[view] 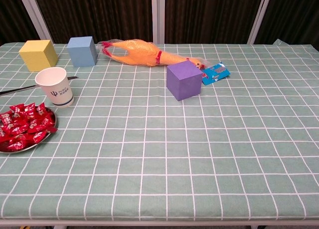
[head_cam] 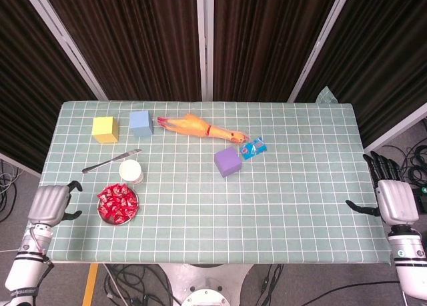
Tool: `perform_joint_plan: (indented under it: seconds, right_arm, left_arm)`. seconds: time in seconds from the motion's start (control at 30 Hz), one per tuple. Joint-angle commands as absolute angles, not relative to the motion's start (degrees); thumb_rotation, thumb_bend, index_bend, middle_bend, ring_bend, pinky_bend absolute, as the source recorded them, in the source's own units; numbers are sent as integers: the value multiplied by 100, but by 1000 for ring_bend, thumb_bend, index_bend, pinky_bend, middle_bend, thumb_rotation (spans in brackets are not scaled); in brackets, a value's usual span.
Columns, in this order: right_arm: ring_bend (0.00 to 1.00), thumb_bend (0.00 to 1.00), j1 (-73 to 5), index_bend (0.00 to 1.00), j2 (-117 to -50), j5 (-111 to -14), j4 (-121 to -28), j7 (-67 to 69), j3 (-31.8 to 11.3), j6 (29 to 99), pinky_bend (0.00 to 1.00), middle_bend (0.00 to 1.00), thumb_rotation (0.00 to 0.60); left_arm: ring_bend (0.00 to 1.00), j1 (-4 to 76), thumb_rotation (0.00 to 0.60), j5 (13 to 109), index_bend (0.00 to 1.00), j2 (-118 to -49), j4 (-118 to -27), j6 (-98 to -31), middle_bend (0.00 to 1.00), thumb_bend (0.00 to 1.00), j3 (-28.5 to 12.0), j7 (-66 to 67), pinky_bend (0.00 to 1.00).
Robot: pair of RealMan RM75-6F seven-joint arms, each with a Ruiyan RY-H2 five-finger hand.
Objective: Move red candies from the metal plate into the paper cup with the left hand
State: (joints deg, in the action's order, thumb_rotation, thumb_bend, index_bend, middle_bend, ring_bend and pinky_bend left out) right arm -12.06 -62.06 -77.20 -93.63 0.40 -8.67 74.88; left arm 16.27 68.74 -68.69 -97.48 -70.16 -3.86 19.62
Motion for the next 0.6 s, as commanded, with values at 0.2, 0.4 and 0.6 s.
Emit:
perform_joint_plan:
  seconds: [0.2,0.4,0.6]
  right_arm:
    - [0,0,-1165,0,-6179,-7785,-9326,29,-728,7441,0,0,496]
    - [0,0,-1145,0,-6161,-7785,-9305,75,-679,7412,0,0,496]
    - [0,0,-1151,0,-6163,-7730,-9280,92,-674,7364,0,0,496]
  left_arm:
    - [1000,1824,600,6629,399,-7128,-9582,-6430,1000,8,-244,1943,1000]
    - [1000,1903,600,6493,422,-7270,-9428,-6460,1000,12,-331,2057,1000]
    - [1000,1916,600,6832,441,-7537,-9169,-6615,1000,99,-339,1775,1000]
